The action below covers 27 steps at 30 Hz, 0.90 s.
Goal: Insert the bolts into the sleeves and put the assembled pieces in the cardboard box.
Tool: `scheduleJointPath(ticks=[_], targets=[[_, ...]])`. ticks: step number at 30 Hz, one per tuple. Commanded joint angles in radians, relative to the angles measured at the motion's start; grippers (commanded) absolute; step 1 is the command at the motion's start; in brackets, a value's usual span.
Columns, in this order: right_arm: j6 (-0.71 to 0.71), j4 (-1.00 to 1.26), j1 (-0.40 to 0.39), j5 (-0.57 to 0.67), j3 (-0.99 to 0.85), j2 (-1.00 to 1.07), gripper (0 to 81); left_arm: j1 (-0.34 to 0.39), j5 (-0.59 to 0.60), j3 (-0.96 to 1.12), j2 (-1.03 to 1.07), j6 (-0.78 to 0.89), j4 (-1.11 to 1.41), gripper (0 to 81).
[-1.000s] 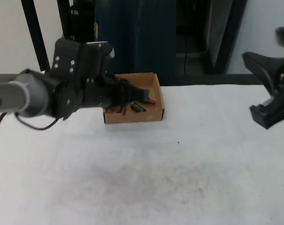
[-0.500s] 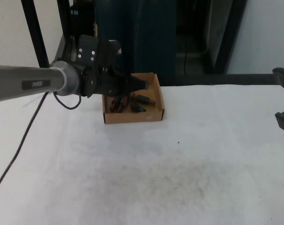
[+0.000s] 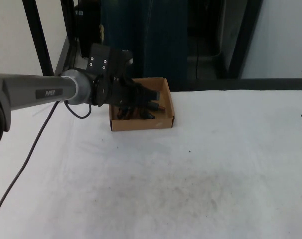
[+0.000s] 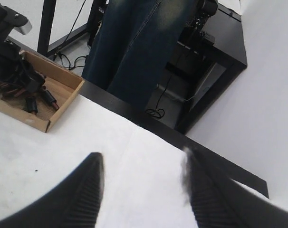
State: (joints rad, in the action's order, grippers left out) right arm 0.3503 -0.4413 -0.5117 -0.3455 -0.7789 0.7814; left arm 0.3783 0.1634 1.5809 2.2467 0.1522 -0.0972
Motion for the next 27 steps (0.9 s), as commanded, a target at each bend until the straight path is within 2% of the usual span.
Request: scheduleJointPath(ticks=[1, 4, 5, 8, 16, 19, 21, 23, 27], targets=[[-0.014, 0.004, 0.005, -0.01, -0.01, -0.01, 50.4, 0.004, -0.003, 0.019, -0.011, -0.003, 0.005, 32.8], [-0.018, 0.004, 0.005, -0.01, -0.01, -0.01, 50.4, 0.004, -0.013, 0.019, -0.011, -0.003, 0.007, 51.1], [-0.018, 0.004, 0.005, -0.01, -0.01, -0.01, 50.4, 0.004, -0.03, 0.019, -0.011, -0.003, 0.007, 54.5], [-0.018, 0.004, 0.005, -0.01, -0.01, -0.01, 50.4, 0.009, -0.071, 0.022, -0.021, -0.003, 0.007, 55.2], [-0.018, 0.004, 0.005, -0.007, -0.01, -0.02, 50.4, 0.062, -0.073, 0.021, -0.17, -0.011, -0.006, 55.2], [-0.018, 0.017, 0.006, 0.025, -0.01, -0.032, 50.4, 0.105, -0.118, 0.021, -0.257, -0.217, -0.069, 54.9], [-0.018, 0.027, 0.011, 0.056, -0.01, -0.044, 50.4, 0.149, -0.232, 0.021, -0.31, -0.375, -0.114, 50.8], [-0.018, 0.037, 0.028, 0.106, -0.01, -0.059, 50.4, 0.196, -0.354, 0.021, -0.356, -0.511, -0.151, 43.2], [-0.046, 0.042, 0.084, 0.127, -0.01, -0.086, 50.4, 0.28, -0.445, 0.017, -0.404, -0.741, -0.128, 24.6]])
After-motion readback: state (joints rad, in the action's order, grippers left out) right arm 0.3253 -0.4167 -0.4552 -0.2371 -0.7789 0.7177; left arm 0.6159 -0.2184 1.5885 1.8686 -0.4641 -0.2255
